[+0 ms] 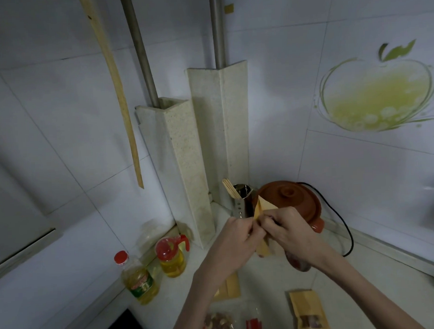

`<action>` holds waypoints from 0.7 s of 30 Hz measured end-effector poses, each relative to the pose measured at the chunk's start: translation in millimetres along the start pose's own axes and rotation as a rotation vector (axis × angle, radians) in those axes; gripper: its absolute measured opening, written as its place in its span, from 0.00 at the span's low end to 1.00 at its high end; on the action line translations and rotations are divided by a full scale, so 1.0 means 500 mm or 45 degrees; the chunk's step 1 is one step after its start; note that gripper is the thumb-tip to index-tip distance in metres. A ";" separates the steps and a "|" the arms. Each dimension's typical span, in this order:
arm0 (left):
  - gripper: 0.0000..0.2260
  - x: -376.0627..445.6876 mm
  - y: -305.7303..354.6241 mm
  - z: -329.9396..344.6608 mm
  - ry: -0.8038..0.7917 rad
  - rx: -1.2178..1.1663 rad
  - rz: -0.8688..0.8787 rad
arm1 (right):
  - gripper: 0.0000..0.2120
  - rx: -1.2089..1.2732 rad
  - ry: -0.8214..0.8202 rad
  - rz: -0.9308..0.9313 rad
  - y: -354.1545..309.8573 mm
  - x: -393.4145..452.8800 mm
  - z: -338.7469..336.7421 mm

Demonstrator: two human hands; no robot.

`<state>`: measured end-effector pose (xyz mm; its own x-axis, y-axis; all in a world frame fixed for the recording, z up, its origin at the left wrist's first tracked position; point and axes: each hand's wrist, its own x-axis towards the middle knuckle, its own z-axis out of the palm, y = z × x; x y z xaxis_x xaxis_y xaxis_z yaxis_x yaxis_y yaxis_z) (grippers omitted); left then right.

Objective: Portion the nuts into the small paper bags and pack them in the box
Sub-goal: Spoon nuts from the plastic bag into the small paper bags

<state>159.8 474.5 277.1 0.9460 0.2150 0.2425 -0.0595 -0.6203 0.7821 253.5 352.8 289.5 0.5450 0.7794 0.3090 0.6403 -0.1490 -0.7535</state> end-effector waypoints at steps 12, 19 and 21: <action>0.14 -0.017 -0.039 0.001 0.309 0.353 -0.129 | 0.18 -0.410 -0.018 0.010 0.013 0.008 0.020; 0.22 -0.019 -0.025 0.012 0.064 -0.363 -0.174 | 0.17 -0.144 -0.140 0.000 0.018 0.001 0.020; 0.25 -0.015 -0.020 0.014 0.136 -0.518 -0.168 | 0.17 -0.140 -0.129 -0.016 0.014 0.000 0.018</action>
<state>155.7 473.6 263.5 0.9169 0.3626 0.1670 -0.0815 -0.2395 0.9675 253.1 357.1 279.2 0.4826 0.8382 0.2541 0.7055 -0.2001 -0.6799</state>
